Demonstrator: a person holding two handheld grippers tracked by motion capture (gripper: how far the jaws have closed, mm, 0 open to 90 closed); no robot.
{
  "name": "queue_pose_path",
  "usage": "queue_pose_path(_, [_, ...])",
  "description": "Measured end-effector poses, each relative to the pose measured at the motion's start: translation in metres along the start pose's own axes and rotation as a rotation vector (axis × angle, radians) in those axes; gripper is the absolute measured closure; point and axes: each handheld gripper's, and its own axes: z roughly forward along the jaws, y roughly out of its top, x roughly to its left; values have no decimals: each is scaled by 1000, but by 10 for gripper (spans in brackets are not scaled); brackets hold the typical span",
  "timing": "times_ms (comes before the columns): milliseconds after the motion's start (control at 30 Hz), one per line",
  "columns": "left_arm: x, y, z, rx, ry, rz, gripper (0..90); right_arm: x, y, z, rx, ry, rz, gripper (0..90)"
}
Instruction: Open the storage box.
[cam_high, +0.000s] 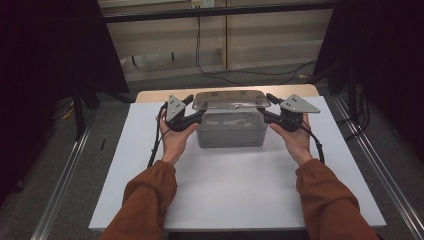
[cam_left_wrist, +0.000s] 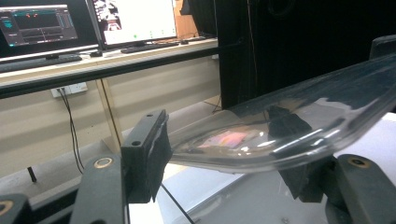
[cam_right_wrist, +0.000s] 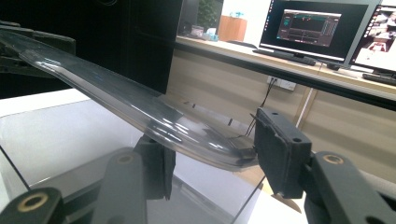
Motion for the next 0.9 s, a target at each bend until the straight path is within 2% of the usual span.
queue_pose_path(400, [5,6,6,-1,10,3,402,-4,7,4,-5,3,2,509])
queue_pose_path(467, [7,7,7,1,11,12,413,-5,9,5,-5,2,4,512])
queue_pose_path(600, [8,7,9,-4,9,-3,442,-6,11,6,-11,0,1,519])
queue_pose_path(767, [10,7,12,-8,16,-1,473,-8,13,7,-16,-3,4,523])
queue_pose_path(900, [11,10,14,-11,21,12,479,-10,17,9,-19,-6,5,530])
